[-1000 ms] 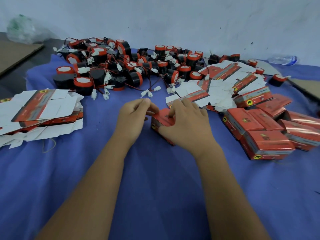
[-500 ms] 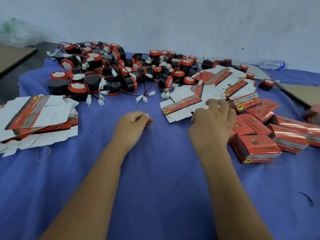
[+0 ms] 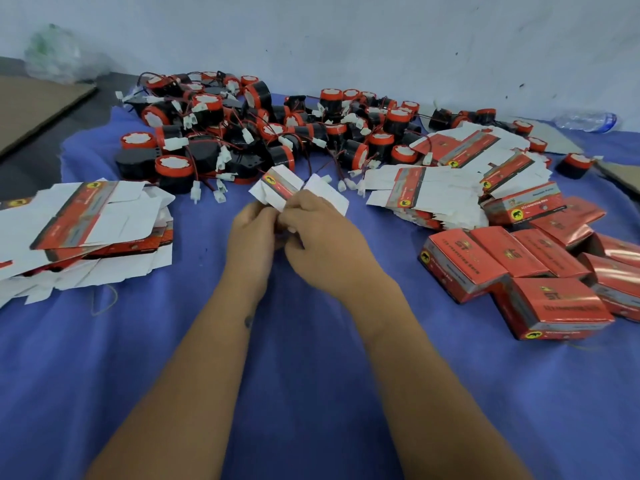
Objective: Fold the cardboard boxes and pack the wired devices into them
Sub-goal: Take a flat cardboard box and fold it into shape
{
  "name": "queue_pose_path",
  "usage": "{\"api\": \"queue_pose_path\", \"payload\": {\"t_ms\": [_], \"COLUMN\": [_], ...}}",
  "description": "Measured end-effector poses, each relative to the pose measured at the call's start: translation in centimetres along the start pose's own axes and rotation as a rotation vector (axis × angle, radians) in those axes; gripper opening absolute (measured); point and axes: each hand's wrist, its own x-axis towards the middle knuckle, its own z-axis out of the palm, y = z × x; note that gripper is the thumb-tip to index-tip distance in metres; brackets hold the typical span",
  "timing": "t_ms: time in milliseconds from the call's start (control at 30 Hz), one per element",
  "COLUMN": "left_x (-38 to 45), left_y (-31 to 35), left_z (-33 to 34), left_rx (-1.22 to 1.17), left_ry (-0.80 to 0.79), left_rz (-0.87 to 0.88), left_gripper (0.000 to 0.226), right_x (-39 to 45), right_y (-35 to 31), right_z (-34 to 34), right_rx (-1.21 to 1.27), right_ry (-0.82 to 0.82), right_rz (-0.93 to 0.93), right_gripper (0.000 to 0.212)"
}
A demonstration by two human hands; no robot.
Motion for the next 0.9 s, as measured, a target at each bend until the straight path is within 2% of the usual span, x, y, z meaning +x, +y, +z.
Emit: {"api": "queue_pose_path", "payload": {"t_ms": [100, 167, 233, 367, 433, 533, 600, 633, 700, 767, 833, 900], "left_x": [0.3, 0.6, 1.0, 1.1, 1.0, 1.2, 1.2, 1.2, 0.9, 0.3, -0.3, -0.8], "left_y": [0.2, 0.4, 0.6, 0.2, -0.2, -0.6, -0.6, -0.6, -0.5, -0.2, 0.0, 0.1], "left_z": [-0.5, -0.6, -0.6, -0.6, -0.5, -0.5, -0.5, -0.4, -0.4, -0.3, -0.2, -0.1], "left_rx": [-0.187, -0.301, -0.349, -0.198, -0.141, -0.073, -0.022, 0.018, 0.113, 0.202, 0.28, 0.324], "left_ry": [0.02, 0.014, 0.075, 0.11, 0.13, 0.188, 0.225, 0.228, 0.186, 0.09, 0.018, -0.008], "left_rz": [-0.036, -0.1, -0.163, -0.095, -0.085, -0.067, -0.031, -0.011, 0.038, 0.108, 0.172, 0.205], "left_gripper": [0.016, 0.028, 0.045, 0.031, 0.031, 0.032, 0.033, 0.033, 0.037, 0.044, 0.053, 0.052], "right_x": [-0.1, -0.6, -1.3, -1.9, -1.8, -1.9, -2.0, -2.0, -1.9, -1.8, -2.0, -2.2], "right_y": [-0.1, 0.1, 0.6, 1.7, 2.1, 2.7, 3.0, 3.1, 3.4, 3.7, 4.0, 4.3], "right_z": [0.6, 1.2, 1.9, 2.6, 2.4, 2.3, 2.2, 2.1, 2.0, 1.7, 1.2, 0.8], "right_rx": [0.154, 0.197, 0.222, 0.197, 0.217, 0.224, 0.118, 0.044, -0.106, -0.149, -0.053, 0.084], "right_ry": [0.117, 0.158, 0.166, 0.186, 0.23, 0.222, 0.211, 0.196, 0.172, 0.223, 0.328, 0.445], "right_rz": [-0.011, 0.012, 0.035, 0.118, 0.211, 0.313, 0.378, 0.419, 0.484, 0.537, 0.609, 0.664], "right_gripper": [0.017, 0.021, 0.023, 0.034, 0.037, 0.027, 0.02, 0.023, 0.027, 0.025, 0.027, 0.029]}}
